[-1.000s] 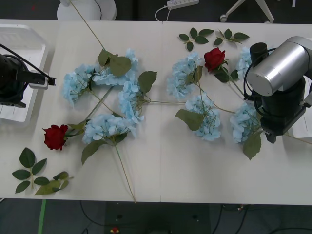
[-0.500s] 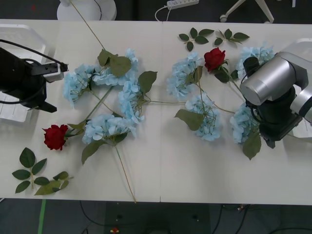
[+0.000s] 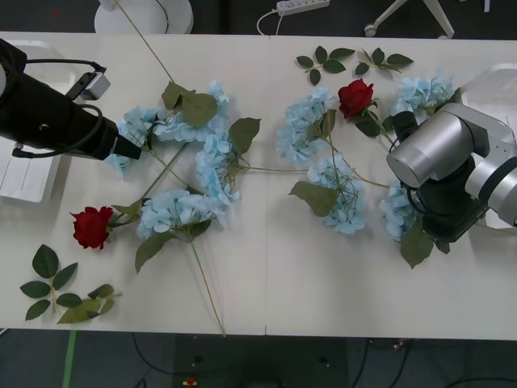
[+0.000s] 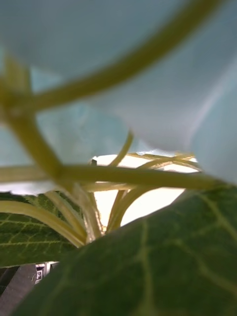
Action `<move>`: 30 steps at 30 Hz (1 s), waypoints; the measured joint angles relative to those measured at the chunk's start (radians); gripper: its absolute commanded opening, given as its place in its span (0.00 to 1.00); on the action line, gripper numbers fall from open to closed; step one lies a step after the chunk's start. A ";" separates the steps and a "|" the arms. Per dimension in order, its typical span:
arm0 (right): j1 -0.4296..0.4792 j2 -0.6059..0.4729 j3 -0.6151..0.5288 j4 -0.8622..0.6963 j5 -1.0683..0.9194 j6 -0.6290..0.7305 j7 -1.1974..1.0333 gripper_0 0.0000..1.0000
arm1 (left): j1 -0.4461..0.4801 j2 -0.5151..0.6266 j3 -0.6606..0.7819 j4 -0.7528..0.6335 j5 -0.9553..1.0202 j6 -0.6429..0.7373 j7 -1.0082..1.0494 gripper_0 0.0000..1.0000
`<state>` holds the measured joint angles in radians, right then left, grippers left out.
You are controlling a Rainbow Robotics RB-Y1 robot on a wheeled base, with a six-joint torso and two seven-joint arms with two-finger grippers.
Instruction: Place the red flowers into the right box and the blue flowers into the left box. If a person shows an open palm, hand one flower to the person first, then continue sorting.
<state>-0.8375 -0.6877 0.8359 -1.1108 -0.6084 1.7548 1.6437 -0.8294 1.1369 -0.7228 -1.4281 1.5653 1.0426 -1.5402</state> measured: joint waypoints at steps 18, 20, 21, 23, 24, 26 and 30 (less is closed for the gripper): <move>0.000 0.000 0.002 0.061 -0.018 -0.060 0.000 0.03 | -0.002 -0.066 -0.052 0.007 -0.131 -0.052 1.230 1.00; 0.000 0.000 0.007 0.068 -0.022 -0.069 0.000 0.00 | -0.002 -0.067 -0.052 0.007 -0.160 -0.053 1.450 1.00; 0.000 0.000 0.011 0.069 -0.023 -0.072 0.000 0.00 | -0.002 -0.068 -0.052 0.007 -0.173 -0.053 1.598 1.00; 0.000 0.000 0.015 0.069 -0.025 -0.072 0.000 0.00 | -0.001 -0.068 -0.052 0.008 -0.188 -0.053 1.860 1.00; 0.000 0.000 0.016 0.069 -0.027 -0.073 0.000 0.00 | 0.000 -0.068 -0.052 0.008 -0.189 -0.053 1.980 1.00; 0.000 0.000 0.016 0.068 -0.038 -0.074 0.000 0.00 | 0.001 -0.068 -0.052 0.009 -0.189 -0.053 2.126 1.00; -0.001 -0.007 0.015 0.036 -0.085 -0.074 0.000 0.00 | 0.012 -0.068 -0.046 0.011 -0.183 -0.055 2.068 1.00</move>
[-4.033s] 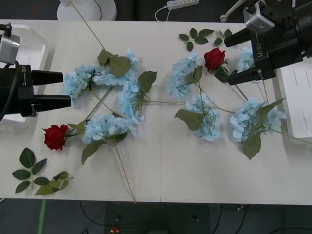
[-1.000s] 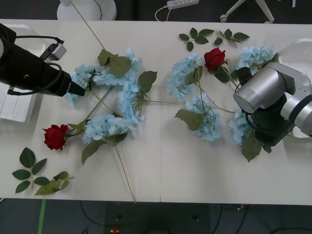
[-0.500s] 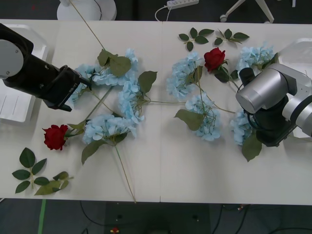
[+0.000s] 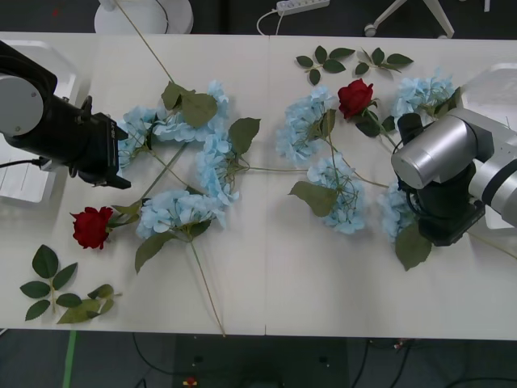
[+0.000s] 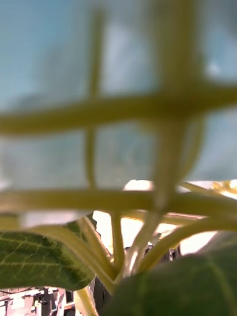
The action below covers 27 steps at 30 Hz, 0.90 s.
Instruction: Place the red flowers into the right box and the blue flowers into the left box. If a person shows an open palm, hand one flower to the person first, then continue sorting.
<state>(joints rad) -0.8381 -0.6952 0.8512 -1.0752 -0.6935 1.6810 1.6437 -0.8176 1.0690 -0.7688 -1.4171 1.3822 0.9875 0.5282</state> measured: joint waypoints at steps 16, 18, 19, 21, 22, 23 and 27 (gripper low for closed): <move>-0.001 -0.292 -0.291 -0.443 -0.399 0.000 0.199 0.00 | 0.025 -0.001 0.038 0.196 0.199 0.047 0.233 1.00; -0.001 -0.295 -0.383 -0.451 -0.463 0.000 0.287 0.00 | 0.025 -0.003 0.035 0.214 0.201 0.048 0.202 1.00; -0.001 -0.294 -0.425 -0.452 -0.498 -0.003 0.312 0.00 | 0.026 -0.003 0.031 0.218 0.201 0.049 0.206 1.00; -0.001 -0.294 -0.498 -0.455 -0.588 -0.035 0.354 0.00 | 0.026 -0.004 0.014 0.223 0.200 0.049 0.220 1.00; -0.001 -0.294 -0.519 -0.458 -0.625 -0.060 0.372 0.00 | 0.026 -0.004 0.004 0.224 0.199 0.049 0.227 1.00; -0.001 -0.294 -0.533 -0.461 -0.668 -0.087 0.391 0.00 | 0.026 -0.005 -0.006 0.225 0.196 0.049 0.233 1.00; -0.001 -0.292 -0.538 -0.481 -0.835 -0.234 0.424 0.00 | 0.026 -0.023 -0.030 0.238 0.179 0.048 0.239 1.00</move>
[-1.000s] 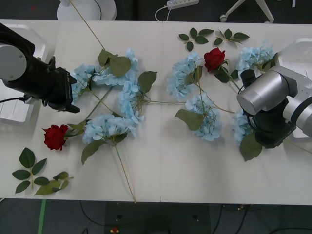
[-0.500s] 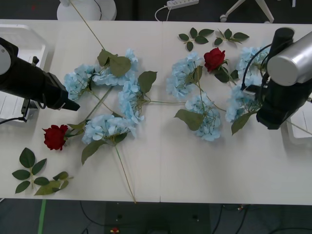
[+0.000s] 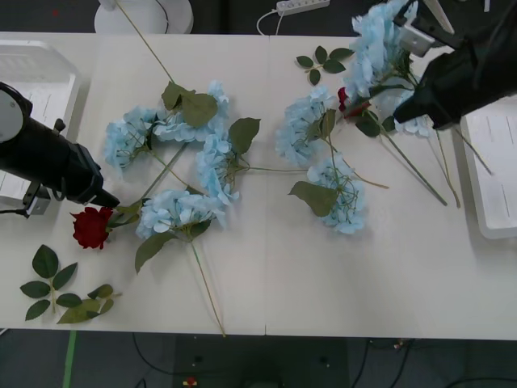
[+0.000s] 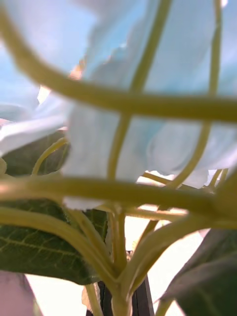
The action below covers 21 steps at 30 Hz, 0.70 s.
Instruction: Place the red flowers into the right box and the blue flowers into the left box. If a person shows an open palm, hand one flower to the person first, then continue sorting.
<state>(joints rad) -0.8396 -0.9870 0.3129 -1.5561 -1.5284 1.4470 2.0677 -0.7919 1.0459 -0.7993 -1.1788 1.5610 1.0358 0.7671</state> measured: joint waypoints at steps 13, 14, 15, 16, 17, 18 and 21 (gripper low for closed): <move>-0.001 0.148 0.005 -0.060 -0.250 -0.400 0.002 0.00 | 0.000 -0.169 0.000 0.173 -0.070 -0.069 0.000 1.00; -0.002 0.168 0.008 -0.066 -0.250 -0.410 0.002 0.00 | 0.000 -0.183 0.000 0.186 -0.076 -0.069 0.000 1.00; -0.004 0.187 0.013 -0.069 -0.250 -0.420 0.002 0.00 | -0.004 -0.195 0.000 0.198 -0.083 -0.073 0.000 1.00; -0.008 0.204 0.020 -0.070 -0.250 -0.431 0.002 0.00 | -0.010 -0.202 -0.001 0.209 -0.086 -0.072 0.000 1.00; -0.013 0.221 0.030 -0.071 -0.249 -0.443 0.002 0.00 | -0.017 -0.209 -0.003 0.218 -0.090 -0.072 0.000 1.00; -0.018 0.236 0.040 -0.071 -0.245 -0.456 0.002 0.00 | -0.025 -0.217 -0.007 0.228 -0.097 -0.072 0.000 1.00; -0.031 0.273 0.074 -0.071 -0.238 -0.498 0.002 0.00 | -0.056 -0.243 -0.023 0.263 -0.123 -0.070 0.001 1.00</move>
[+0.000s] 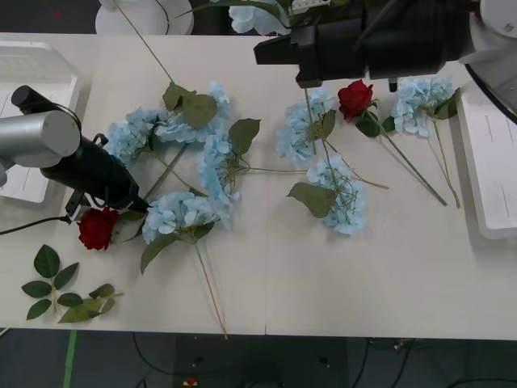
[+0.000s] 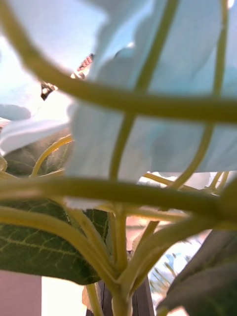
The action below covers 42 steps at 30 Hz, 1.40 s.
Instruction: Place the red flowers into the right box and the blue flowers into the left box. If a person shows an open palm, hand one flower to the person first, then continue sorting.
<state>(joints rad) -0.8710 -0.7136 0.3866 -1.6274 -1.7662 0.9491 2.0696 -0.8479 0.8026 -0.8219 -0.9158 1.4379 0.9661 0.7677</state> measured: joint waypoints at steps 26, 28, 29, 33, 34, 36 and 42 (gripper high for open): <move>-0.082 0.149 0.136 0.035 0.119 -0.157 -0.002 0.00 | -0.073 -0.058 -0.039 0.063 -0.143 0.057 -0.003 0.20; -0.082 0.149 0.138 0.035 0.119 -0.157 -0.002 0.00 | -0.073 -0.059 -0.040 0.063 -0.156 0.057 -0.007 0.20; -0.082 0.149 0.138 0.035 0.119 -0.157 -0.003 0.00 | -0.073 -0.060 -0.040 0.062 -0.166 0.057 -0.009 0.21; -0.082 0.149 0.138 0.036 0.119 -0.159 -0.003 0.00 | -0.070 -0.062 -0.040 0.048 -0.189 0.061 -0.017 0.00; -0.082 0.149 0.138 0.036 0.119 -0.160 -0.003 0.00 | -0.068 -0.062 -0.040 0.043 -0.191 0.068 -0.019 0.00; -0.082 0.149 0.138 0.036 0.119 -0.162 -0.003 0.00 | -0.066 -0.062 -0.040 0.031 -0.194 0.092 -0.024 0.00; -0.082 0.149 0.138 0.039 0.119 -0.163 -0.005 0.00 | -0.057 -0.061 -0.040 0.006 -0.201 0.122 -0.026 0.00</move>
<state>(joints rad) -0.9534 -0.5649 0.5251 -1.5887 -1.6474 0.7863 2.0650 -0.9049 0.7412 -0.8616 -0.9098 1.2368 1.0884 0.7420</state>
